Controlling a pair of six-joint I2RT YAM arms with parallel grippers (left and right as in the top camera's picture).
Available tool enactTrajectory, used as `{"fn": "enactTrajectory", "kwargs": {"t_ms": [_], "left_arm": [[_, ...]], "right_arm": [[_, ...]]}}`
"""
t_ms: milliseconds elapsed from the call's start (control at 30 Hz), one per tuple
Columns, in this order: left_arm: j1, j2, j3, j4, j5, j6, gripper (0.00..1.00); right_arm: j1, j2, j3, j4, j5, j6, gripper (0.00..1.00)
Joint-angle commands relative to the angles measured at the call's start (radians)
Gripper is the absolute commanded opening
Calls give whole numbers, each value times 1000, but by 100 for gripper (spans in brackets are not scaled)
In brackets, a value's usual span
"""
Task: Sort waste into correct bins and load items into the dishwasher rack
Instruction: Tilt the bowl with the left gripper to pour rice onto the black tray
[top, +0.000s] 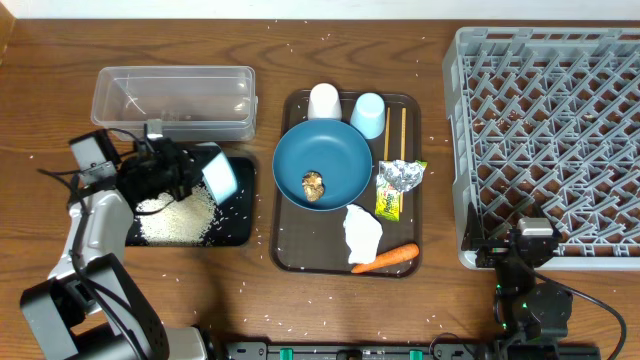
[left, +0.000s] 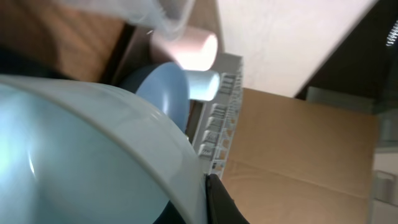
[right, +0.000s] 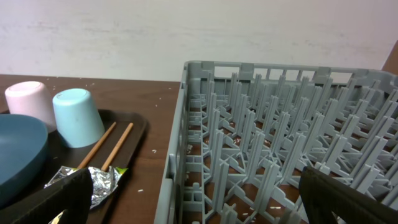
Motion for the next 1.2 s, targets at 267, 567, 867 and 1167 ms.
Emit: {"fn": "enactTrajectory", "kwargs": {"t_ms": [267,567,867,1167], "left_arm": [[8,-10,12,183,85,-85,6],[10,-5,12,427,254,-448,6],[54,-11,12,476,315,-655,6],[196,-17,11,466,317,-639,6]], "right_arm": [[5,-6,-2,-4,2,-8,99],[5,-6,-2,-4,2,-8,99],[5,-6,-2,-4,2,-8,99],[5,-6,-2,-5,2,-8,99]]}}
